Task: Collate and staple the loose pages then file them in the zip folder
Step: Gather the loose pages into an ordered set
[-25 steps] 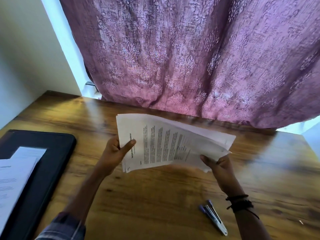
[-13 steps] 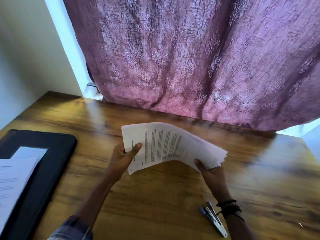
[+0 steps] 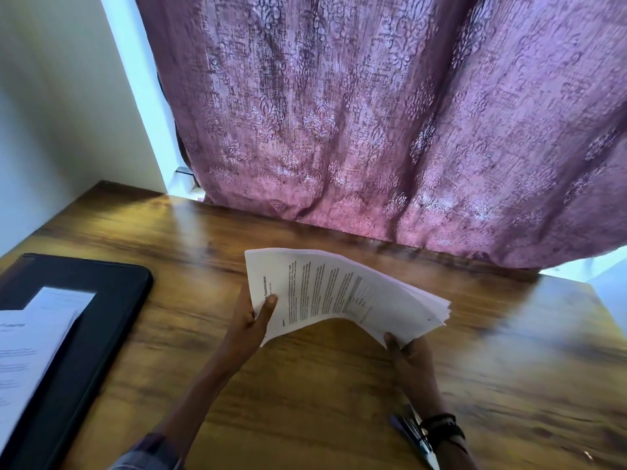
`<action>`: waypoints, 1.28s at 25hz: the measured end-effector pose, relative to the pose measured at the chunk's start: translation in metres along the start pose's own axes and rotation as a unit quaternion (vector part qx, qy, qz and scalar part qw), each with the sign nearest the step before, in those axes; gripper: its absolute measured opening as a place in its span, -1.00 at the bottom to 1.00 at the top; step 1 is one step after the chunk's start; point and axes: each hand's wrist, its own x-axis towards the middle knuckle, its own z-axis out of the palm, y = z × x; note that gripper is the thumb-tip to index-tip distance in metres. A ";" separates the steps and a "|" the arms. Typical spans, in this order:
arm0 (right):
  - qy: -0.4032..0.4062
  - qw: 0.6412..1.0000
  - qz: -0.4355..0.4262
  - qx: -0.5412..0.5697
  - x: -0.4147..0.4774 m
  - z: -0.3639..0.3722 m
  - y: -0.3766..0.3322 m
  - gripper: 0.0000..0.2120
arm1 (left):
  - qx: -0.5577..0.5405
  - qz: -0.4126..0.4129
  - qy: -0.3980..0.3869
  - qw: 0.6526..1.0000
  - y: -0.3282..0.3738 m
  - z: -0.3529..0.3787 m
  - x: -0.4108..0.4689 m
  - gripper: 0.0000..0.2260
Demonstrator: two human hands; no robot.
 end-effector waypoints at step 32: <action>0.006 0.981 0.188 -0.049 0.005 -0.029 0.015 -0.66 | 0.020 -0.294 0.096 0.951 -0.014 0.000 -0.058 -0.88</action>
